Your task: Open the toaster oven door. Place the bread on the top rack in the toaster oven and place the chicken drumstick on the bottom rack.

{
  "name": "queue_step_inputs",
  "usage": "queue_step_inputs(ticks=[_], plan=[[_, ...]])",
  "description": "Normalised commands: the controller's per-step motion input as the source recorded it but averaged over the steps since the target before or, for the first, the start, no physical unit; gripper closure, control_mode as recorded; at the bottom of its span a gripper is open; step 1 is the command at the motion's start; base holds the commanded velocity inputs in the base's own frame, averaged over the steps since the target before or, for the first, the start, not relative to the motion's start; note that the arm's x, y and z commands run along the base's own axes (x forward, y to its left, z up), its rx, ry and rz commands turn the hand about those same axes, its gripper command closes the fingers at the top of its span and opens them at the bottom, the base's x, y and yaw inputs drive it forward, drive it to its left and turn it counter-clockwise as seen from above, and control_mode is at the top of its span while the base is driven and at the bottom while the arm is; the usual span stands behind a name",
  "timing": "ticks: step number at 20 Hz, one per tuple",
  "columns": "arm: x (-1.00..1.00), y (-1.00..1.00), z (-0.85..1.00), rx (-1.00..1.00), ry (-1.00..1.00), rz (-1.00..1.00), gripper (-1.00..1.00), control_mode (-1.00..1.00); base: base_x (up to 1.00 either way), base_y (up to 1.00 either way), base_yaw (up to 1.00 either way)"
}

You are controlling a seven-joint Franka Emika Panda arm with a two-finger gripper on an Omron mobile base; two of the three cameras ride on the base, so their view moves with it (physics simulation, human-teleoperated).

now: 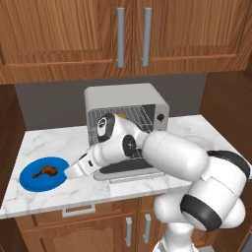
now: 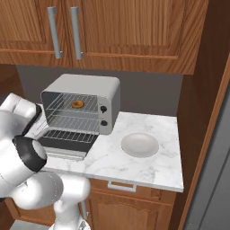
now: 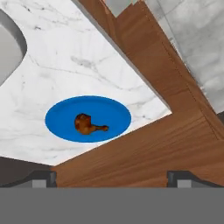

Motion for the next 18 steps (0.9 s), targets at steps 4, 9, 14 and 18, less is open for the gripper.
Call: queue_step_inputs(ticks=[4, 9, 14, 18], plan=[[0.01, 0.56, 0.49, -0.40, 0.06, 0.00, -1.00, -1.00, 0.00, 0.00, 0.00], [0.21, 0.34, 0.49, -0.36, 0.11, 0.00, -1.00, -1.00, 0.00, 0.00, 0.00], [0.18, 0.19, 0.14, -0.26, 0.27, 0.00, -1.00, -1.00, 0.00, 0.00, 0.00], [0.12, 0.18, 0.18, -0.20, 0.33, 0.00, -1.00, -1.00, 0.00, 0.00, 0.00]])
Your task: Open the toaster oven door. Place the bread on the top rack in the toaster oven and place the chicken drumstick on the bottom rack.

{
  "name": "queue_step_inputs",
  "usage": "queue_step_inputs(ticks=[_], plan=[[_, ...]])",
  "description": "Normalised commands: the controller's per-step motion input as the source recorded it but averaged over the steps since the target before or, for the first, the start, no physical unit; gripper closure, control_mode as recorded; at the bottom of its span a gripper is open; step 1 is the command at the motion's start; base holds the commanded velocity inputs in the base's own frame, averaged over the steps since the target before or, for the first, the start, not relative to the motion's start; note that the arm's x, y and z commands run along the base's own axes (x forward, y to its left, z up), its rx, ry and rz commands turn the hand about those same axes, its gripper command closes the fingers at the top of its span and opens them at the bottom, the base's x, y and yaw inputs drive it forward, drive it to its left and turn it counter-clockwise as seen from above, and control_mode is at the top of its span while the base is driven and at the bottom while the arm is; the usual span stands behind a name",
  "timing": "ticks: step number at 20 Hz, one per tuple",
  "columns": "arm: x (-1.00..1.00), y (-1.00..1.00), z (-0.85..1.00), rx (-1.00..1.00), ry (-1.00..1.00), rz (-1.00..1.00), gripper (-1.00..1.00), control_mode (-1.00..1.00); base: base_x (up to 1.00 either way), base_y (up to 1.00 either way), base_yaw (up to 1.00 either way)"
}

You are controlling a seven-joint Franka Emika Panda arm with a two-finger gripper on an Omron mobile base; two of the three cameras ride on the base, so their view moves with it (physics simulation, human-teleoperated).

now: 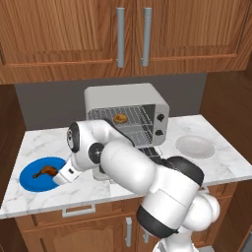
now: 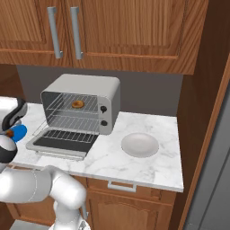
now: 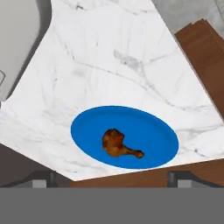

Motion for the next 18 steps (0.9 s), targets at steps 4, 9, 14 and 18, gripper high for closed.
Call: queue_step_inputs(ticks=[4, 9, 14, 18], plan=[[0.10, 0.17, 0.30, -0.12, 0.31, 0.00, -1.00, -1.00, 0.00, 0.00, 0.00], [0.07, 0.41, 0.20, -0.14, 0.27, 0.00, -1.00, -1.00, 0.00, 0.00, 0.00], [0.13, 0.51, 0.40, -0.16, 0.22, 0.00, -1.00, -1.00, 0.00, 0.00, 0.00], [0.08, 0.46, 0.66, -0.16, 0.18, 0.00, -1.00, -1.00, 0.00, 0.00, 0.00]])
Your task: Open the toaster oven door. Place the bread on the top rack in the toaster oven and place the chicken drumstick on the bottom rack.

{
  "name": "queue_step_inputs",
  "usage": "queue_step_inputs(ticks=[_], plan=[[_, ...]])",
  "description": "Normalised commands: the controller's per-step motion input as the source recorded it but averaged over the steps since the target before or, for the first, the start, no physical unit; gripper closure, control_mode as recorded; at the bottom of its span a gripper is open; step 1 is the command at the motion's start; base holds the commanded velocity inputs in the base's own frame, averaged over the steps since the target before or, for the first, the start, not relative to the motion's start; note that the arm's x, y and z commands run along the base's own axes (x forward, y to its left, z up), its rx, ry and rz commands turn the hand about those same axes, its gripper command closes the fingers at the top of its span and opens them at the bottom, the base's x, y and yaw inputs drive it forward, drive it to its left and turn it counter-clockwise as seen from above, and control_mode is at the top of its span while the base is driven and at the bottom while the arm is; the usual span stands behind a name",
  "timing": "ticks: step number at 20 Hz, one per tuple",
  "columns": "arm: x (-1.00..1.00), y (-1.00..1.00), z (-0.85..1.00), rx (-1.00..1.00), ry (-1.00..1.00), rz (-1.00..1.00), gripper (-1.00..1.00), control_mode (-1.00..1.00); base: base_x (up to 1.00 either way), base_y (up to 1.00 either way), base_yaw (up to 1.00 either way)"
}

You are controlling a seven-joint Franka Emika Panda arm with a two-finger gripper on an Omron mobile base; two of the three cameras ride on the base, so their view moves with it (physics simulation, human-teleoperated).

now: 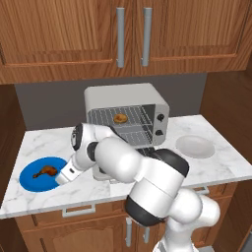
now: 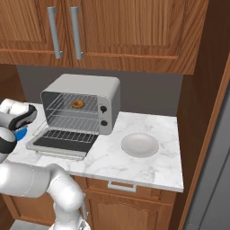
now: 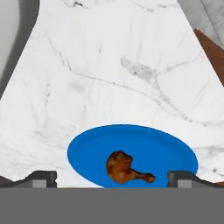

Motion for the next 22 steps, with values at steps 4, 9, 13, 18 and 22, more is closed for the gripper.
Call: queue_step_inputs(ticks=[4, 9, 13, 18, 22], plan=[[0.02, 0.50, 0.72, -0.11, 0.22, 0.00, -1.00, -1.00, 0.00, 0.00, 0.00], [0.08, 0.69, 0.33, -0.11, 0.28, 0.00, -1.00, -1.00, 0.00, 0.00, 0.00], [0.25, 0.57, 0.34, -0.12, 0.26, 0.00, -1.00, -1.00, 0.00, 0.00, 0.00], [0.42, 0.60, 0.37, -0.13, 0.25, 0.00, -1.00, -1.00, 0.00, 0.00, 0.00], [0.42, 0.65, 0.30, -0.14, 0.25, 0.00, -1.00, -1.00, 0.00, 0.00, 0.00]])
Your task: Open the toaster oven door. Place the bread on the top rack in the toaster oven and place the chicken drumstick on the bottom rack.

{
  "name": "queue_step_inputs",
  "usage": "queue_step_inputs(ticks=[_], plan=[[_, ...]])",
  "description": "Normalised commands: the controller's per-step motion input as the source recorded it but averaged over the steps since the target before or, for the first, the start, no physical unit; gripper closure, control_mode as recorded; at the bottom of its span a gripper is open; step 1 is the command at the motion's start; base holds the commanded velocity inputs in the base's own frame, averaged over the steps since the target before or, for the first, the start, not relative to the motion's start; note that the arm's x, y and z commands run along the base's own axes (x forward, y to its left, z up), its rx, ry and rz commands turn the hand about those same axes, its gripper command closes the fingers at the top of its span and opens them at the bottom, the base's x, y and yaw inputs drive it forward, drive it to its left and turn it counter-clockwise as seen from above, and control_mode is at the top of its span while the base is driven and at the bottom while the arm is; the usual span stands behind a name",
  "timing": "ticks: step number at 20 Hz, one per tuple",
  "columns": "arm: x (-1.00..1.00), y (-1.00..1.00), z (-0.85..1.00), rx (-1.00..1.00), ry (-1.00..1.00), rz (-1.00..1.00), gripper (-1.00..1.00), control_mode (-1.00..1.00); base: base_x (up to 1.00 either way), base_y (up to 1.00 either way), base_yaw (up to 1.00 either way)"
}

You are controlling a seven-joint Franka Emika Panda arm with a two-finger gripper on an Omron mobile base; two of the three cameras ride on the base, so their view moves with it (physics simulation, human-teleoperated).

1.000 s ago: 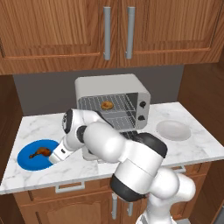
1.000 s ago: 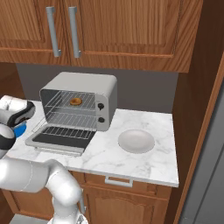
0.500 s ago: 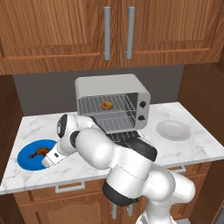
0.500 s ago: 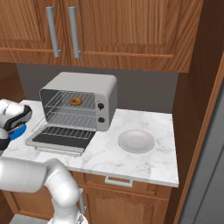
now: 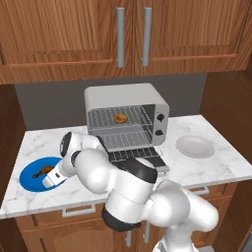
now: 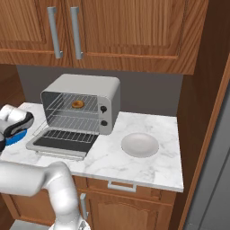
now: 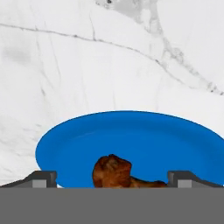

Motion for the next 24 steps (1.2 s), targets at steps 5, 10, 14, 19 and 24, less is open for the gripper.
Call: queue_step_inputs(ticks=[5, 10, 14, 19, 24], plan=[[0.45, 0.56, 0.30, -0.13, 0.22, 0.00, -1.00, -1.00, 0.00, 0.00, 0.00], [0.46, 0.61, 0.40, -0.13, 0.18, 0.00, -1.00, -1.00, 0.00, 0.00, 0.00], [0.40, 0.61, 0.38, -0.13, 0.17, 0.00, -1.00, -1.00, 0.00, 0.00, 0.00], [0.39, 0.59, 0.26, -0.14, 0.20, 0.00, 1.00, -1.00, 0.00, 0.00, 0.00], [0.08, 0.28, 0.42, -0.09, 0.24, 0.00, 1.00, -1.00, 0.00, 0.00, 0.00]])
